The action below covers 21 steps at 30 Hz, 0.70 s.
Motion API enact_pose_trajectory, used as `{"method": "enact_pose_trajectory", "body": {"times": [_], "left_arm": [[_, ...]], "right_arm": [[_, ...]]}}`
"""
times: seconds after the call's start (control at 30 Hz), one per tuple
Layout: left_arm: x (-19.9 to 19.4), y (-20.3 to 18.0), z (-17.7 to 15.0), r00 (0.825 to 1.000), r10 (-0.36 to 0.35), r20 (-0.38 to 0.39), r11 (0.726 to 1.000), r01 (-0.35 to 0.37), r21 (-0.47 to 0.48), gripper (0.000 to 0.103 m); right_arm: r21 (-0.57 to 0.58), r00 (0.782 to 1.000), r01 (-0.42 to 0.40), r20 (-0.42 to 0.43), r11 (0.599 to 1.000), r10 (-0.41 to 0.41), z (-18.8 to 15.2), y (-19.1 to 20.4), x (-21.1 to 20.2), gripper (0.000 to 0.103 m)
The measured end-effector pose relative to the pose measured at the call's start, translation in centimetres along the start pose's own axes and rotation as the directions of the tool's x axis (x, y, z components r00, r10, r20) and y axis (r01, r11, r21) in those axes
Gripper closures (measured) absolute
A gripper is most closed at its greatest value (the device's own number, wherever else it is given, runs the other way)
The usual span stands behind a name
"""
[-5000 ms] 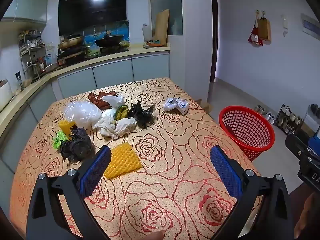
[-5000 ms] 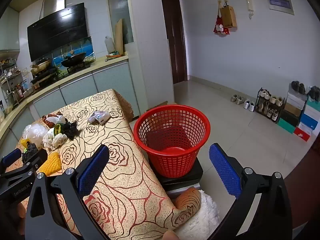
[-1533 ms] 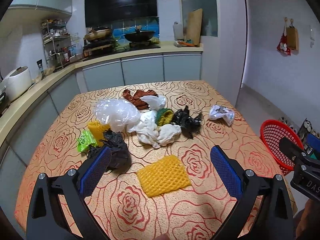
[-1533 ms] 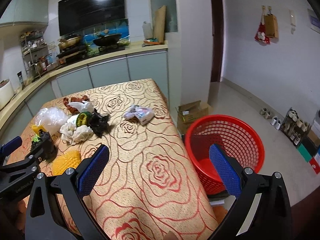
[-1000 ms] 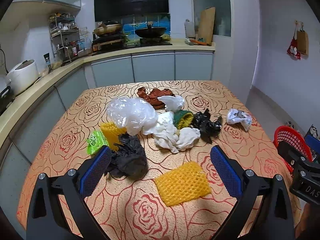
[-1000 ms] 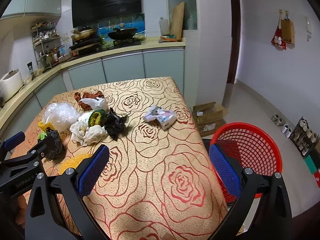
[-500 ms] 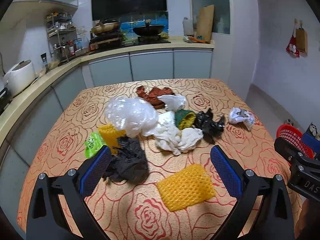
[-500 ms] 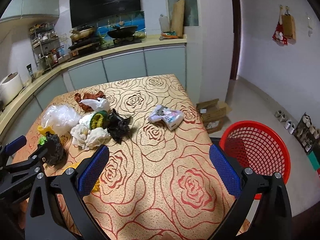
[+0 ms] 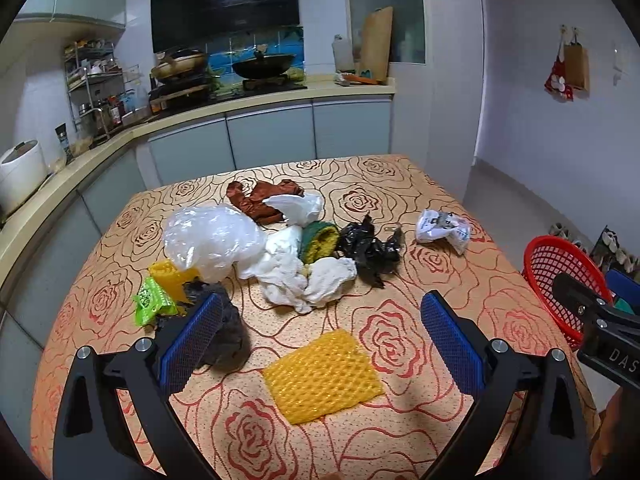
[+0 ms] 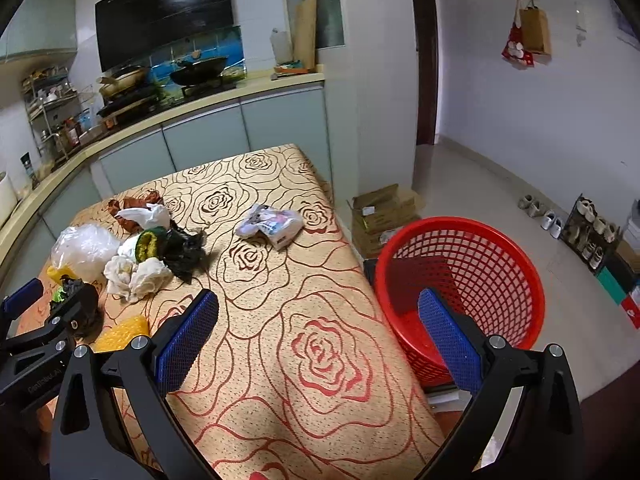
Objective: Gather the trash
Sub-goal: 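Move the left tool to the black plastic bag and close on it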
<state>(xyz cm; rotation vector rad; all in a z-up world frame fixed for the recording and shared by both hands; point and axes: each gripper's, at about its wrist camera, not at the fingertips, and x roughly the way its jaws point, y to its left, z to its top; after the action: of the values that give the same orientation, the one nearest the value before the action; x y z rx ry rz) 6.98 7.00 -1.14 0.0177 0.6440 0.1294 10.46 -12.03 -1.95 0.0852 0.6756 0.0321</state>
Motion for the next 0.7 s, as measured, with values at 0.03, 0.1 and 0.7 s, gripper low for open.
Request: {"method": "enact_pose_trajectory", "body": {"times": [0.03,0.1,0.7], "left_arm": [[0.0,-0.1,0.0,1.0,-0.003,0.0,1.0,0.003,0.002,0.007],[0.0,-0.2,0.0,1.0,-0.008,-0.002,1.0,0.008,0.003,0.007],[0.1,7.4,-1.5,0.992,0.125,-0.032,0.989,-0.127,-0.075,0.007]], "right_arm": [[0.003,1.0,0.002,0.001,1.0,-0.002,0.0,-0.1,-0.1,0.005],[0.007,1.0,0.005,0.003,1.0,-0.005,0.0,-0.2,-0.1,0.005],[-0.063,0.998,-0.046,-0.036,0.997,0.044,-0.3,3.1,1.2,0.005]]}}
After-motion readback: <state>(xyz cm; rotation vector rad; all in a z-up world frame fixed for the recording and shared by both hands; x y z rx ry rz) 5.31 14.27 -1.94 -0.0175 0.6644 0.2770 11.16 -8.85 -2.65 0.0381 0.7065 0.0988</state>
